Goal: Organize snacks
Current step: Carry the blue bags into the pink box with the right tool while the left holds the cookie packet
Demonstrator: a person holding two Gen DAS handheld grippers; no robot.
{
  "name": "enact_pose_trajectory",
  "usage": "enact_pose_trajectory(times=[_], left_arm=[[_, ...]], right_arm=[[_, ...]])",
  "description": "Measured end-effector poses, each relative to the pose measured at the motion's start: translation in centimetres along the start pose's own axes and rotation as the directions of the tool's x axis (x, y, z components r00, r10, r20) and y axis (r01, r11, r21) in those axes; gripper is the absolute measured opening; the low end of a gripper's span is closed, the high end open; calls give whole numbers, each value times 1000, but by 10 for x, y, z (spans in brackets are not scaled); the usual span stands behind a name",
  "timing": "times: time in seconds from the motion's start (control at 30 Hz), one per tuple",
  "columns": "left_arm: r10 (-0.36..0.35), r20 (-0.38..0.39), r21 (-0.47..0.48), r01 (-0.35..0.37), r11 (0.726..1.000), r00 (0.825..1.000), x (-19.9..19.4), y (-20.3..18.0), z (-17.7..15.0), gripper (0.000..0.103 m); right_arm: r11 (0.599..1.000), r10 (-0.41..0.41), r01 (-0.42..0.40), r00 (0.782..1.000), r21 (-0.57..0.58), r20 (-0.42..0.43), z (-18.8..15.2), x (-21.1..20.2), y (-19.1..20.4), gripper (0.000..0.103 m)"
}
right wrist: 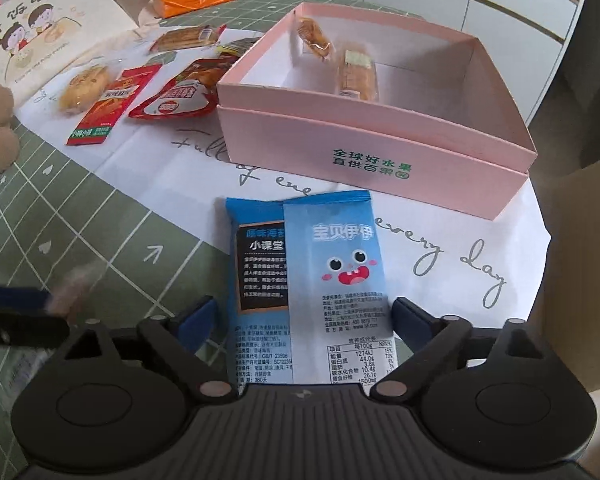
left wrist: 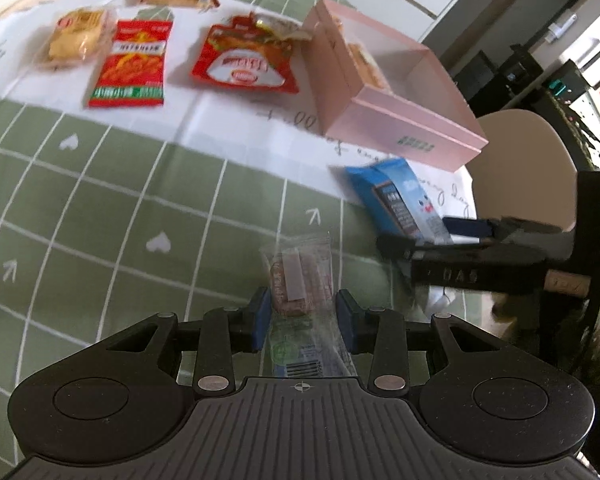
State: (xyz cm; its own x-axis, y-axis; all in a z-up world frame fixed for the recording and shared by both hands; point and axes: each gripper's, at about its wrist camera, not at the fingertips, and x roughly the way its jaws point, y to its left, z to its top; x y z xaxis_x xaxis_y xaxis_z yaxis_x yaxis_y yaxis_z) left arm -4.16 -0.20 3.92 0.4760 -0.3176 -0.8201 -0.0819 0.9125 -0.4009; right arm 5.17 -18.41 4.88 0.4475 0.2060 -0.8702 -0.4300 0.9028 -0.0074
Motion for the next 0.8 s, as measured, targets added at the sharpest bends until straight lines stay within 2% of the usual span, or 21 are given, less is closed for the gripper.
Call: enact_pose_trajectory(times=[0.03,0.1,0.17,0.3,0.4,0.47,0.53,0.63,0.7,0.8], left_arm=[[-2,-4,-1,2,1000,1000,0,0,-2,40],[-7,-6,1,7,1000,1000,0,-1,-4,40],[-10,-5,5,10,1000,1000,-1,-1,-5,40],[-10,3,-4,10,1000,1000,-4,-1,-5,40],[-45,49,1,45,999,998,-16,-7,6,40],[-84,110,32,81,996,990,-33,-19,24,40],[-134,184,80,121,989,974,-54,-36,51,40],[-172,282,182,124,975,944,-77,-71,99,40],[-188,318,228,118,966,929,-79,-94,132,41],[-226,316,216,162,963,922,-56,-111,173,43]], right_arm=[[1000,4,-4,1000,-2,-3,2,-2,0,80],[999,27,-26,999,20,-20,4,-6,-2,74],[997,64,-62,998,53,-29,3,-13,-5,73],[996,70,-70,998,58,1,-6,-39,-3,73],[994,80,-84,995,71,56,-5,-71,-6,73],[994,76,-86,988,73,131,3,-100,-13,73],[995,52,-70,973,73,225,19,-132,-24,73],[996,23,-54,933,75,359,55,-176,-42,75],[995,4,-44,914,91,407,84,-191,-54,76],[992,-5,-48,905,116,425,125,-189,-69,76]])
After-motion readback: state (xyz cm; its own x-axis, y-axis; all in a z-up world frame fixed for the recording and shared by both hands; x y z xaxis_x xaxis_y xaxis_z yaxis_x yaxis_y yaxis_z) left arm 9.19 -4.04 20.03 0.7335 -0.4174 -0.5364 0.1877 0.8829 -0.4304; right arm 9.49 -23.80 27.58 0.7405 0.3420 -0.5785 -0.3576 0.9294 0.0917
